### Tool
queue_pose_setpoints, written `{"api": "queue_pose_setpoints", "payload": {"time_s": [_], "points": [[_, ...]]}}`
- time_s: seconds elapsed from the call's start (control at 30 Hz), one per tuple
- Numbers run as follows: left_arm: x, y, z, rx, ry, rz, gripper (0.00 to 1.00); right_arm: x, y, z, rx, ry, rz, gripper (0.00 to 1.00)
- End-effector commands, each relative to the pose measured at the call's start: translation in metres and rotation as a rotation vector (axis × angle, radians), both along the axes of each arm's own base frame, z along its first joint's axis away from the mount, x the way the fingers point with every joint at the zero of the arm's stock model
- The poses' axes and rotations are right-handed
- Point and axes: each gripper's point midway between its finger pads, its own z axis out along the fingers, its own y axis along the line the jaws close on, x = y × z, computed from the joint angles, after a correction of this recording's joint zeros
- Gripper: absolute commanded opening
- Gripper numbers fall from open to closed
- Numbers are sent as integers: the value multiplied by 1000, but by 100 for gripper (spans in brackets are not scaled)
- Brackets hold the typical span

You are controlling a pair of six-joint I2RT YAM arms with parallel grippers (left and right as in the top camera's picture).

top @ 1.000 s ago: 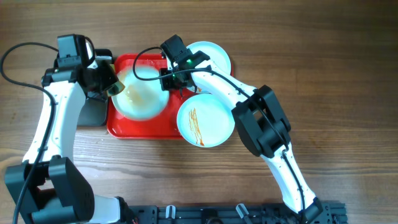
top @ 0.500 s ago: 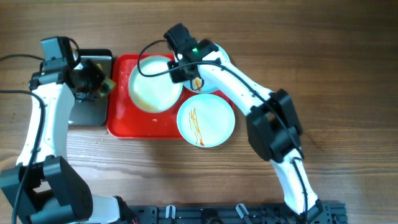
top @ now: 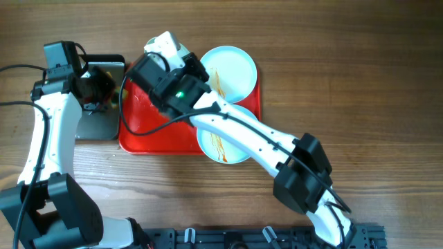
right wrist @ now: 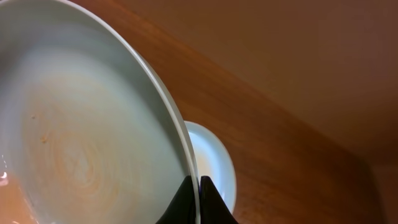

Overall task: Clean dirty plates on tray and stack at the side
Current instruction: 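Carry the cleaned plate with the right gripper to the right side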

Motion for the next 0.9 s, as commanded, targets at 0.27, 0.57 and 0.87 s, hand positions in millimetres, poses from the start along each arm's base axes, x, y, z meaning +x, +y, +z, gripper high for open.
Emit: {"api": "queue_pose_setpoints", "payload": {"time_s": [0.27,0.57,0.87], "points": [[-1,-1,6,-19,-13,13,4,-7,18,-11,85,144,126,4],[-2,-2,5,-20,-6,11,4,36,-65,23,699,507,206,4],[-6,-3,3,-18,13,6,4,63,-343,-17,945,575,-379,4]]}}
